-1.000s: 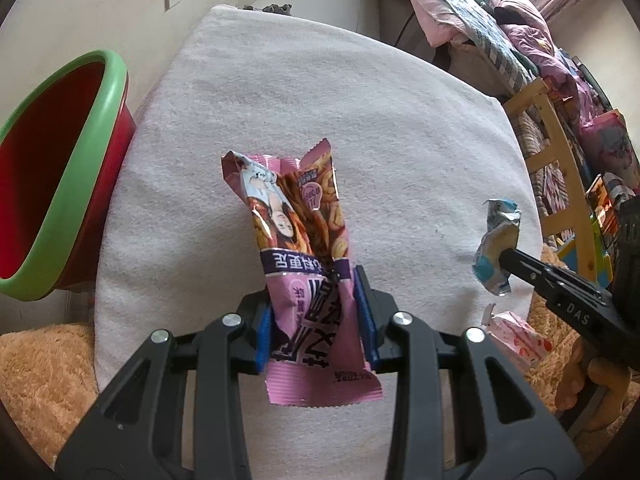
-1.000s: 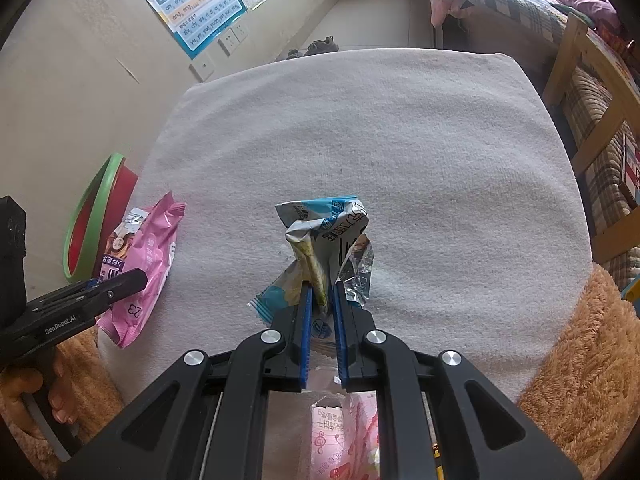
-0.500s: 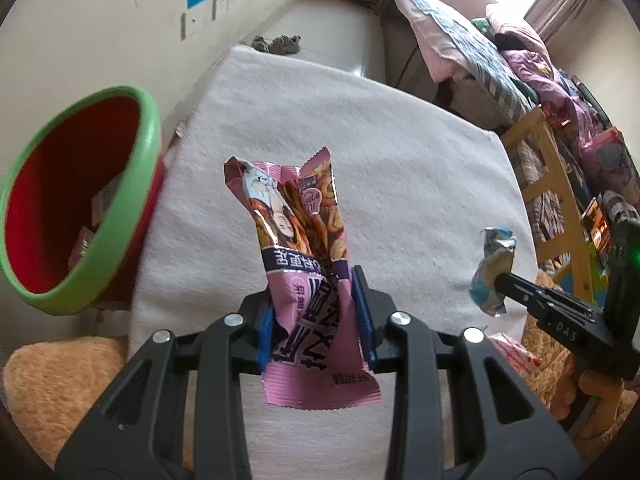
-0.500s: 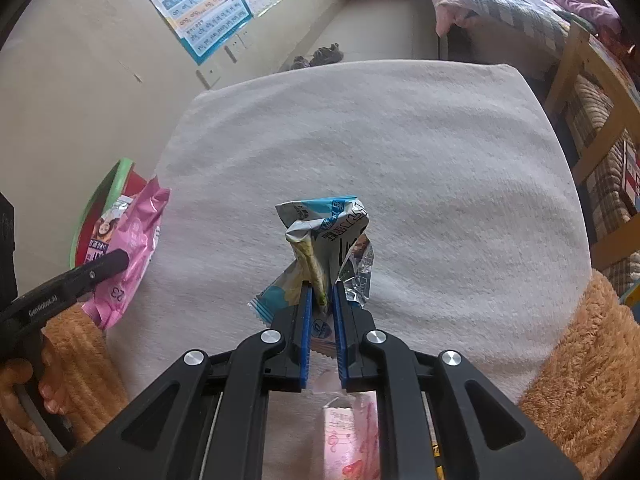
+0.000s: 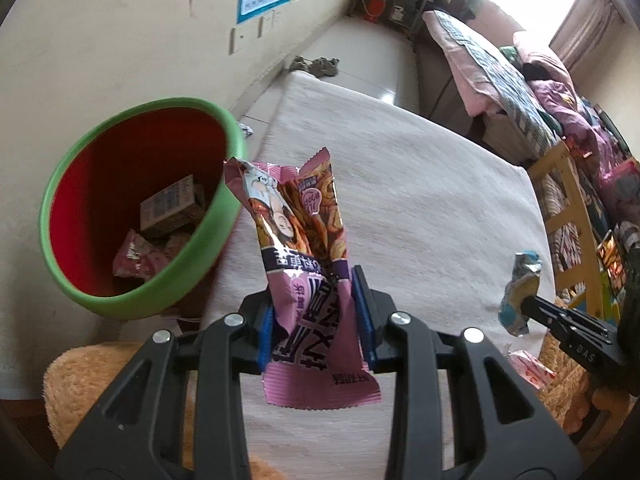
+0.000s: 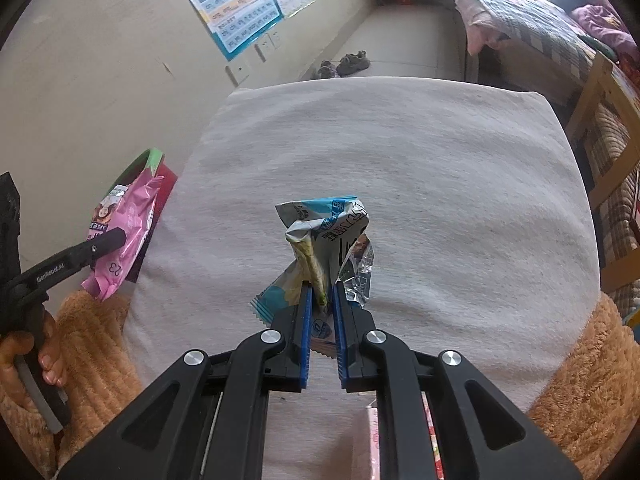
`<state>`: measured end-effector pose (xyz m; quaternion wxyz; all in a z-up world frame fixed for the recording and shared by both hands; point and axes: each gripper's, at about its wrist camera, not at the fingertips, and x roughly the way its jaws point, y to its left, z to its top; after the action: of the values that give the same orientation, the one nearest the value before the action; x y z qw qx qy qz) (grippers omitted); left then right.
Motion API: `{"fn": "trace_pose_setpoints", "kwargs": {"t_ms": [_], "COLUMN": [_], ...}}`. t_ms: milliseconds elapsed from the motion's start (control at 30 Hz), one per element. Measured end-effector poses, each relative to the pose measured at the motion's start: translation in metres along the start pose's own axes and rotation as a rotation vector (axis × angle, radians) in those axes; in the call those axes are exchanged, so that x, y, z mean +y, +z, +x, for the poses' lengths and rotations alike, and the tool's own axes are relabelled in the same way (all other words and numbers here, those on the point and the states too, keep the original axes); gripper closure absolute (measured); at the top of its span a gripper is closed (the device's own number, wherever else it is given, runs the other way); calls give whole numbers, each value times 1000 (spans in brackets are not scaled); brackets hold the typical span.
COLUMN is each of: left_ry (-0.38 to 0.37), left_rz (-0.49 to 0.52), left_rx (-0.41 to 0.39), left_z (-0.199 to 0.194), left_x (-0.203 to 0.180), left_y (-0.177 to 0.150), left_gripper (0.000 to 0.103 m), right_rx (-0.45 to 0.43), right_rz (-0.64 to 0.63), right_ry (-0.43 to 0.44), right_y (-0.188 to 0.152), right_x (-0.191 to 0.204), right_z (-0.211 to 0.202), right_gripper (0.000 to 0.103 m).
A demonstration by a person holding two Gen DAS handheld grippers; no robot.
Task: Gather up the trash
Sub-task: 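Lift pink snack bag and blue-white wrapper and carry them over the bucket, then open both grippers to drop snack bag and wrapper into bucket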
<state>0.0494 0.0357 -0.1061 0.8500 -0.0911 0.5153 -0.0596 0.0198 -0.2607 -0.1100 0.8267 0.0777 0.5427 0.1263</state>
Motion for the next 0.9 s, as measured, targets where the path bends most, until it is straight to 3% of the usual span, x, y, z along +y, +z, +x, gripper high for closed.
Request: {"fn": "trace_pose_setpoints", "kwargs": {"t_ms": [333,900], "left_ry": [29,160], "left_rz": [-43,-114], "left_rx": [-24,-89], "left_z": [-9,-32], "left_x": [23,89], "left_y": [-1,4], "left_gripper": [71,71], "right_rx": [10,-35], "right_rz": [-67,-334], "right_ry": [30,150], "right_y": [10,62], "right_x": [26,160], "right_z": [5,22], "right_gripper": [93,93]}}
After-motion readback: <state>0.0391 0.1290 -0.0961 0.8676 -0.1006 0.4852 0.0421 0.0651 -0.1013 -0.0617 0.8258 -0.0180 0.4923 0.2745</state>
